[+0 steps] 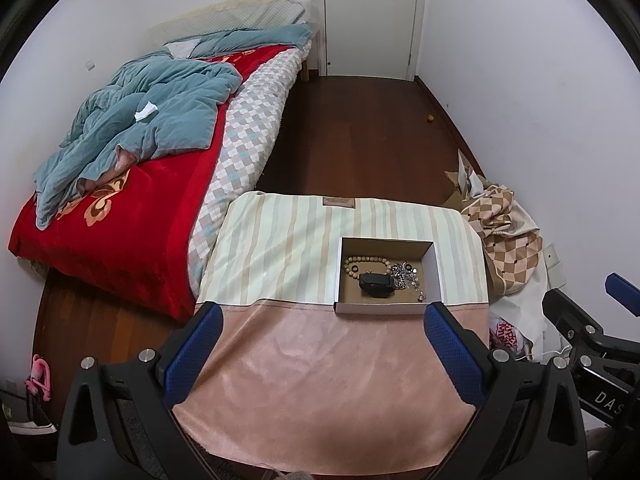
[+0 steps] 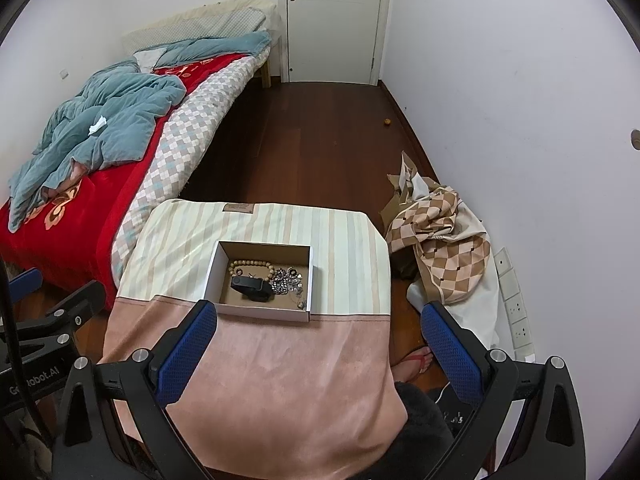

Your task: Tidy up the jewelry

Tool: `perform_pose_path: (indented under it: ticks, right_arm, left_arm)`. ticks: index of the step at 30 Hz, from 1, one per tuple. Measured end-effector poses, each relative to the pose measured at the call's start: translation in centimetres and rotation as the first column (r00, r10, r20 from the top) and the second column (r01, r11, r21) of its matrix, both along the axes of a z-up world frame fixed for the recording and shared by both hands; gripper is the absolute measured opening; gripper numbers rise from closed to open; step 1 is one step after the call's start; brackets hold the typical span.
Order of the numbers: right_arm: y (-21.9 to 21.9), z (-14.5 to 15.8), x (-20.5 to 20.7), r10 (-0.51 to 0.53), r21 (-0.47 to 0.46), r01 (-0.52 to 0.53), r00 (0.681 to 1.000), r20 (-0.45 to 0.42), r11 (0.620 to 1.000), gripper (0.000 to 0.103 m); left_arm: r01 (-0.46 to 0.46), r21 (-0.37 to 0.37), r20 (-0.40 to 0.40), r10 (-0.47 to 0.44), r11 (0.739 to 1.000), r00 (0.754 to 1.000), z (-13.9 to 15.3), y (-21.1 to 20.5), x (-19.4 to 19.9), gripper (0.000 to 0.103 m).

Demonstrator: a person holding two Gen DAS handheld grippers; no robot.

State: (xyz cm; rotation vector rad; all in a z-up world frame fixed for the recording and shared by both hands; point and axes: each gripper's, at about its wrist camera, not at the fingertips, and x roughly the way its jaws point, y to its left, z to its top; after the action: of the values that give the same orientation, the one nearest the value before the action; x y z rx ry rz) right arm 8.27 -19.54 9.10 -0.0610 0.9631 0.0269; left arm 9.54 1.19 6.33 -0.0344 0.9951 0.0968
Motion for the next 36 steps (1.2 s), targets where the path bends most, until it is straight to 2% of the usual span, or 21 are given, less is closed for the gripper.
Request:
perform_pose_path:
  ticks: [36]
  right_arm:
    - [-0.22,-0.21,-0.12,-0.004,-0.001,0.004,1.000,-0.002,1.000,0.103]
  left_arm:
    - [0.002,0.010,0.010,-0.002,1.000,1.000,0.25,-0.46,-0.36,0.103]
